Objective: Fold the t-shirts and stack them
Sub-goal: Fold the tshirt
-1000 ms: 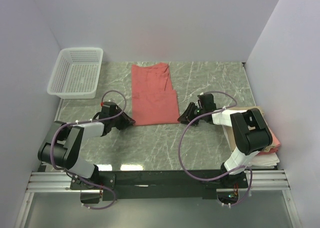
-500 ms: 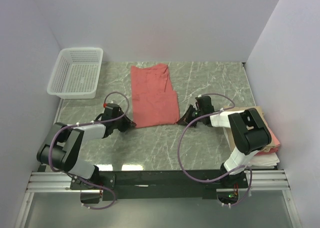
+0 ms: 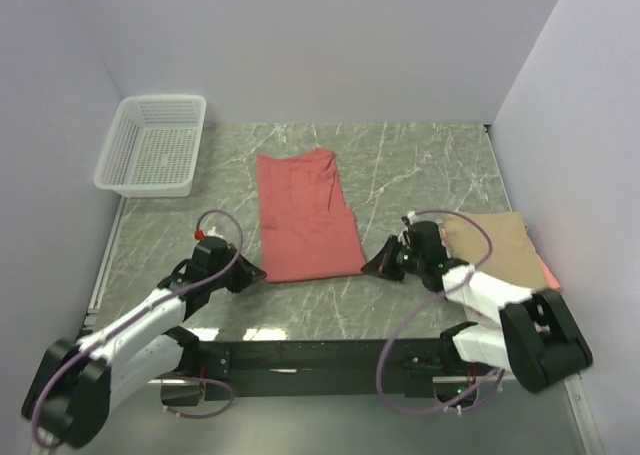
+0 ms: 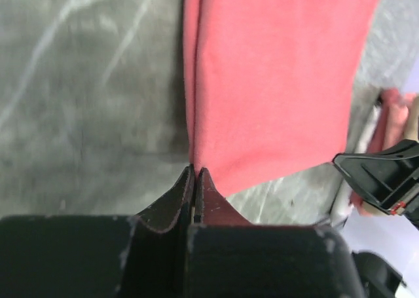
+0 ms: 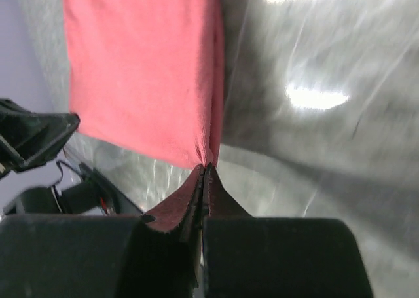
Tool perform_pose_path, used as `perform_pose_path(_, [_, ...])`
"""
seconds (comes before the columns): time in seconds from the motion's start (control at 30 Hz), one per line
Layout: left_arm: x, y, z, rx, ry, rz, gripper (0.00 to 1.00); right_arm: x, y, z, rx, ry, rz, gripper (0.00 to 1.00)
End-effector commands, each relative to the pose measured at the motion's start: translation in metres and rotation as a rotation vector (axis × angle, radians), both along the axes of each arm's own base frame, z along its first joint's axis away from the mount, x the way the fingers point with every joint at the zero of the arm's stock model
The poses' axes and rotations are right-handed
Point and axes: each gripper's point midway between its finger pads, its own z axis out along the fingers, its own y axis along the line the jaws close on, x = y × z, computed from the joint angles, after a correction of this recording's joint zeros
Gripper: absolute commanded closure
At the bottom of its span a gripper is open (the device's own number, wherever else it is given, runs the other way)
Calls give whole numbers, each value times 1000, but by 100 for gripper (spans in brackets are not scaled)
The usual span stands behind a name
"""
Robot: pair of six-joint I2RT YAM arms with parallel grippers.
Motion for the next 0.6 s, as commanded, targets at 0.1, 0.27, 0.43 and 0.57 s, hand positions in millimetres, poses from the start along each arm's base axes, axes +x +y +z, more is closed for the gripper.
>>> perform_pose_path(0.1, [-39,11,3,-9,8,26,99,-43,-1,6,-4,-52,-10,100])
perform_pose_path(0.27, [-56,11,20,-73,-46,37,99,-66,-2,24,38,-106,-32,100])
perform_pose_path(0.43, [-56,8,40,-116,-99,31,99,-69,-7,46,35,-160,-39,100])
perform_pose_path(0.57, [-42,7,71,-86,-141,35,99,-51,-6,75,-17,-214,-38,100])
